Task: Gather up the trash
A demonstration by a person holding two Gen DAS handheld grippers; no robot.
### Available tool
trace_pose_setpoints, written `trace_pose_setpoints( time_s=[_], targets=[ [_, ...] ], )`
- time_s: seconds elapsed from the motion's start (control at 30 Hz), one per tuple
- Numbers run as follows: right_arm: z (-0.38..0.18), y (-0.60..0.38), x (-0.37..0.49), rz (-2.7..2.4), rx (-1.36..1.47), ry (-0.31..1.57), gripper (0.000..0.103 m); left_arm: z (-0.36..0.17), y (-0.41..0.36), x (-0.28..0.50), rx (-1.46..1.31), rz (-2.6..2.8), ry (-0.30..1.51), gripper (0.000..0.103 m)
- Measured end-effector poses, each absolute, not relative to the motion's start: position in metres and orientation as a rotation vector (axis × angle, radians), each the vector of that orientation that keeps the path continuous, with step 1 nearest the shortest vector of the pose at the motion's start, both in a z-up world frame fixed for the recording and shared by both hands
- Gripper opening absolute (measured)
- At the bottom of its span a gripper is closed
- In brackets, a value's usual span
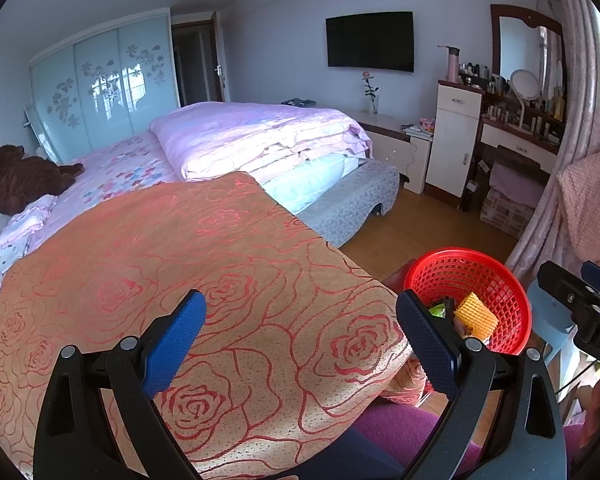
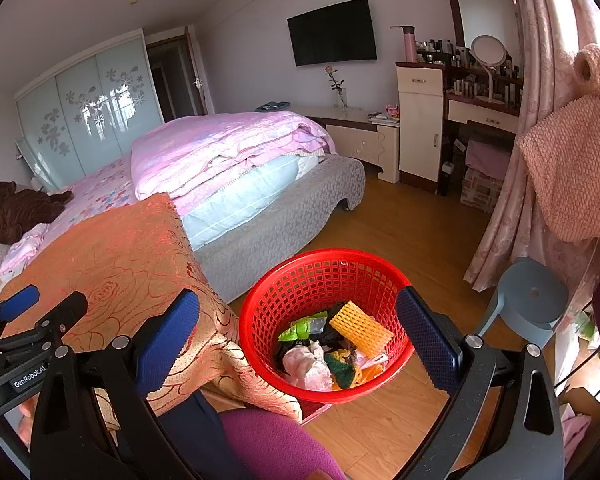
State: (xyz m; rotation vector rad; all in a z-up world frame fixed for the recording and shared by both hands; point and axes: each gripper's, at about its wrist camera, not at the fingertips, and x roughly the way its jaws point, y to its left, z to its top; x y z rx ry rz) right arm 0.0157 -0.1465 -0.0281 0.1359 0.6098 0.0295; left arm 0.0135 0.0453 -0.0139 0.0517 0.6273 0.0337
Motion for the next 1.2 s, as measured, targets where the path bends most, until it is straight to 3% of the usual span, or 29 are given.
trace_pose_setpoints(
  time_s=[1.2],
  targets=[
    [-0.035, -0.1426, 0.0113, 0.031, 0.148, 0.628, 0.096, -0.0063, 0.0389, 0.0093, 0.064, 0.008, 0.602, 0.092]
  ],
)
